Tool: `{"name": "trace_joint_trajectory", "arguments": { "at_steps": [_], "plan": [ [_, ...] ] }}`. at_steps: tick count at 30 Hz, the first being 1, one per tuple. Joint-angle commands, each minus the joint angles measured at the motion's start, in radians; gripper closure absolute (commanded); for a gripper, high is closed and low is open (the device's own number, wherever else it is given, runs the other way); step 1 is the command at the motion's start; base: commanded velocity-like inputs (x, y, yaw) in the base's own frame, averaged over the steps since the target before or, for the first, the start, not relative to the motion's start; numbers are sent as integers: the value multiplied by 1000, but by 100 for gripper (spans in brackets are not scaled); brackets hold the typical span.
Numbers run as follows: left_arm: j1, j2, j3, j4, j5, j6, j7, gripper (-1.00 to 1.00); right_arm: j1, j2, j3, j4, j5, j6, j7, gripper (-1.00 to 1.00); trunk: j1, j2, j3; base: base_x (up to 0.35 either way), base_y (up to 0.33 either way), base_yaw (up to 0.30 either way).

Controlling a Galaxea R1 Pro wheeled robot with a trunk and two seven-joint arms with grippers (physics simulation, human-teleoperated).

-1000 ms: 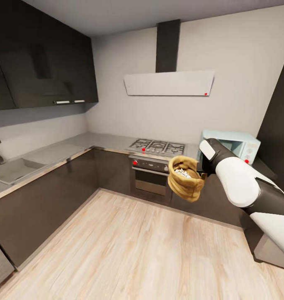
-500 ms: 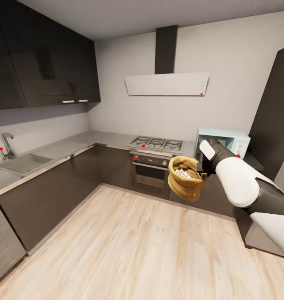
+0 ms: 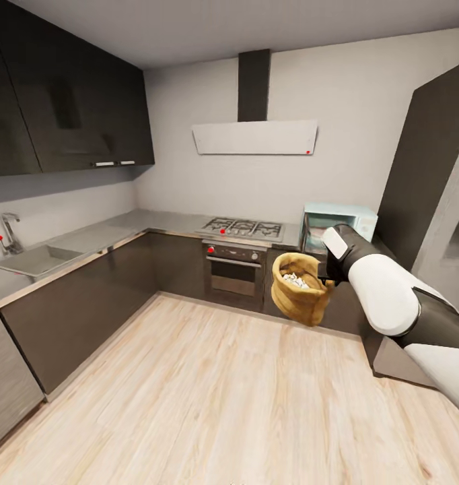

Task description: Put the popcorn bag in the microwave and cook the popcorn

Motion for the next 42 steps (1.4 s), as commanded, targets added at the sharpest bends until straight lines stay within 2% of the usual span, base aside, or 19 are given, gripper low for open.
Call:
{"name": "trace_joint_trajectory", "arguments": {
  "at_steps": [1, 10, 15, 18, 25, 42],
  "plan": [
    [-1, 0, 6, 1, 1, -3, 0, -100, -1, 0, -7, -1, 2, 3, -3, 100, 0, -1, -1, -71, 0, -292],
    [0, 2, 12, 1, 10, -3, 2, -100, 1, -10, -8, -1, 4, 3, -13, 100, 0, -1, -1, -10, 0, -299],
    [-1, 5, 15, 1, 12, 1, 3, -100, 3, -16, -11, -1, 2, 3, -77, 100, 0, -1, -1, 81, 0, -300],
    [-5, 6, 15, 1, 13, 10, 3, -100, 4, -19, -14, -1, -4, 3, -86, 100, 0, -1, -1, 309, 0, -260],
    [-6, 4, 15, 1, 12, 12, 3, -100, 4, -39, -19, -1, -14, 3, -75, 100, 0, -1, -1, 342, 0, -41],
    [-7, -4, 11, 1, 12, 14, 4, -100, 4, -40, -23, -1, -16, 3, -52, 100, 0, -1, -1, 347, 0, 0]
  ]
}}
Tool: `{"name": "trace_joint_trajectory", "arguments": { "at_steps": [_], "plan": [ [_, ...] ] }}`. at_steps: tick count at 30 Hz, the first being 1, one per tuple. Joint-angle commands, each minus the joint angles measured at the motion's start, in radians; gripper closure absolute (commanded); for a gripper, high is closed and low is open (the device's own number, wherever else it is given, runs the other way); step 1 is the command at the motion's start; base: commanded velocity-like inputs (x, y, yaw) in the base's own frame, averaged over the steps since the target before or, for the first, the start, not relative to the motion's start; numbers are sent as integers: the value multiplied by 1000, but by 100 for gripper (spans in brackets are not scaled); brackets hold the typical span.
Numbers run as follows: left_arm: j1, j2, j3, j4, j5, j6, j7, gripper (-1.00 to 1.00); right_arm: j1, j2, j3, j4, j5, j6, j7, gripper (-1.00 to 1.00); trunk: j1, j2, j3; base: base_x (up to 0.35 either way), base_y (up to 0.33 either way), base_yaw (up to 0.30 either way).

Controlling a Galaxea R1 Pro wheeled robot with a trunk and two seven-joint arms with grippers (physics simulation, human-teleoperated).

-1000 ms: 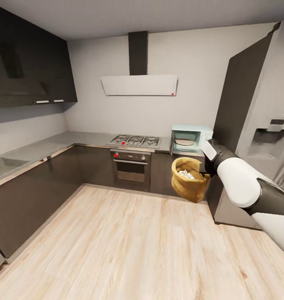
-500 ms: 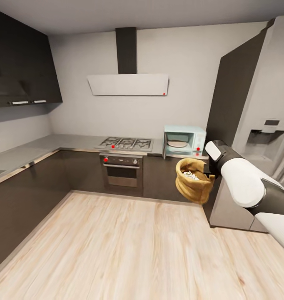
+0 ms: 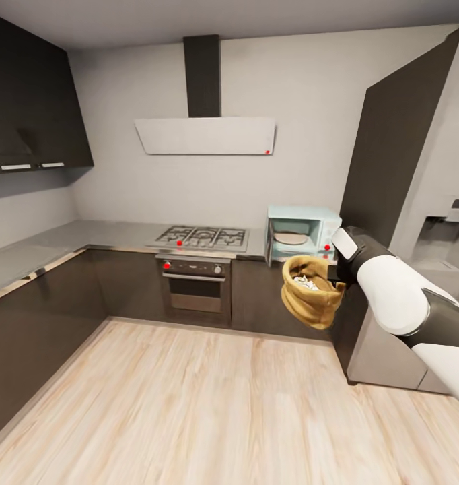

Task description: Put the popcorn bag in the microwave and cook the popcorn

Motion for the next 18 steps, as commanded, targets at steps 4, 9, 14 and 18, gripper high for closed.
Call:
{"name": "trace_joint_trajectory", "arguments": {
  "at_steps": [4, 9, 14, 18],
  "plan": [
    [-1, -1, 3, 1, 1, -2, 0, -100, -1, -4, -10, -1, 1, 3, 26, 100, 1, -1, -1, 347, 0, 0],
    [-1, -1, 3, 1, 1, -2, 1, -100, 0, -9, -11, -1, 2, 3, 35, 100, 1, -1, -1, 347, 0, 0],
    [-2, -1, 2, 1, 1, 0, 2, -100, 2, -8, -5, 1, 15, 3, 31, 100, 1, -1, -1, 347, 0, 0],
    [-3, -1, 2, 1, 1, 0, 2, -100, 8, -8, -1, 2, 19, 3, 25, 100, 1, -1, -1, 347, 0, 0]
  ]
}}
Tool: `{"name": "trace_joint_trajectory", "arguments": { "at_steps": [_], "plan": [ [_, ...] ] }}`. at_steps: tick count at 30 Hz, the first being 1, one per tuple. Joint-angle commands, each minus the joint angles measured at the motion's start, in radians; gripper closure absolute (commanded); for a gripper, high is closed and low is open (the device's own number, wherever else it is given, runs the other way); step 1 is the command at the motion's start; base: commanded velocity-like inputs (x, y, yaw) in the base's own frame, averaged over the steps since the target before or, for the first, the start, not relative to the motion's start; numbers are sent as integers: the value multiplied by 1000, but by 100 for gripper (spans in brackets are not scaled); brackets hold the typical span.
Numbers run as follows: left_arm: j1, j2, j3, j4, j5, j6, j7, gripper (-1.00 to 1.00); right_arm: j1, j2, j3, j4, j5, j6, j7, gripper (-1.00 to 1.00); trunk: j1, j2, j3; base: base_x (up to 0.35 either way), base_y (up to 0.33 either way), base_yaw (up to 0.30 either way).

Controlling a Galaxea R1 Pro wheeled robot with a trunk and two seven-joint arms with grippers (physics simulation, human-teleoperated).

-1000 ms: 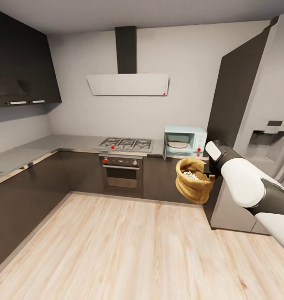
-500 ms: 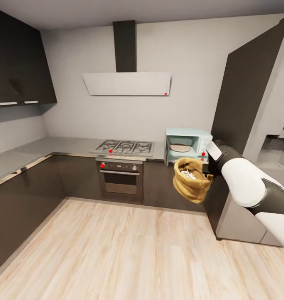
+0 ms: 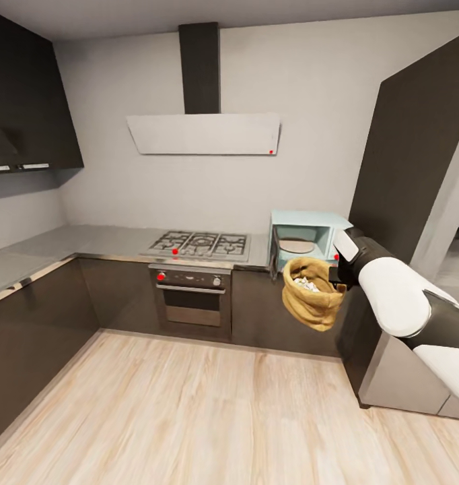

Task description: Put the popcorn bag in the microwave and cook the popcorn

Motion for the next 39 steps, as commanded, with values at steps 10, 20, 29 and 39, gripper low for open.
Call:
{"name": "trace_joint_trajectory", "arguments": {
  "at_steps": [10, 20, 29, 39],
  "plan": [
    [-4, -1, 2, 1, 1, -2, 1, -100, 8, -20, 5, -1, 5, 3, -8, 100, 1, -1, -1, 343, -59, 0],
    [1, -1, 6, 1, 0, -5, 0, -100, 12, -28, 5, 0, 2, 3, 1, 100, 1, -1, -1, 191, -125, 0],
    [-2, -1, 3, 1, -1, -3, 0, -100, 14, -24, 73, 5, 1, 3, 7, 100, 1, -1, -1, 269, -2, 0],
    [-4, -1, 2, 1, -1, -3, 0, -100, 15, -26, 82, 6, 2, 3, 10, 100, 1, -1, -1, 340, -32, 0]
  ]
}}
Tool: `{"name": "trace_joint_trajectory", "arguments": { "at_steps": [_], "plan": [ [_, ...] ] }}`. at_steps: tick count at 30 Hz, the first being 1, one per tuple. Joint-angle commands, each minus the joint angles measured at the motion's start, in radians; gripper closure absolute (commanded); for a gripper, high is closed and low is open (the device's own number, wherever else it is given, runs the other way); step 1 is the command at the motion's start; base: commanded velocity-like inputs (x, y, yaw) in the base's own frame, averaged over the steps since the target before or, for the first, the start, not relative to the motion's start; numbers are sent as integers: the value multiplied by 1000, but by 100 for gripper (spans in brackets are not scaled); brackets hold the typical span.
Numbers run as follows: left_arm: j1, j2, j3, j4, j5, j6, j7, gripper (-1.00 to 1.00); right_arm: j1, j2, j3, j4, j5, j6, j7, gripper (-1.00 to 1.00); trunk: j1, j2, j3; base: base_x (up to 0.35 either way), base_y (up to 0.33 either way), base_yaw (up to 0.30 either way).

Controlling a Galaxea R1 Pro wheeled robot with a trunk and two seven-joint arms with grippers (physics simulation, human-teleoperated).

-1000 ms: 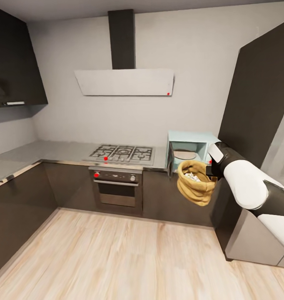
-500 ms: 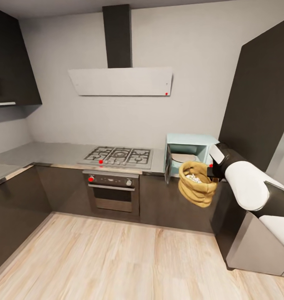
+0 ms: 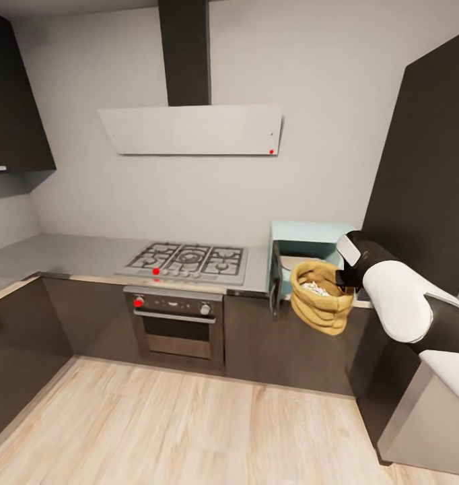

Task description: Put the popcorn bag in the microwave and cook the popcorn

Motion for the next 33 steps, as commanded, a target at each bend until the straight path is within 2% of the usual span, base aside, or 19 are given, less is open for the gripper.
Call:
{"name": "trace_joint_trajectory", "arguments": {
  "at_steps": [1, 9, 22, 33],
  "plan": [
    [0, -1, 4, 1, 0, -3, 0, -100, 0, 0, -6, -1, 3, 3, -3, 100, 1, -1, -1, 340, -96, 0],
    [3, 0, 9, 1, 0, -5, -1, -100, 10, -2, -9, -1, 2, 3, -4, 100, 1, -1, -1, 137, -43, 0],
    [1, 1, 9, 1, 0, -4, 0, -100, 10, -1, -8, -3, 2, 3, -3, 100, 1, -1, -1, 264, -177, 0],
    [2, 1, 8, 1, 0, -4, -1, -100, 10, 0, -6, -2, 2, 3, -3, 100, 1, -1, -1, 100, -16, 0]
  ]
}}
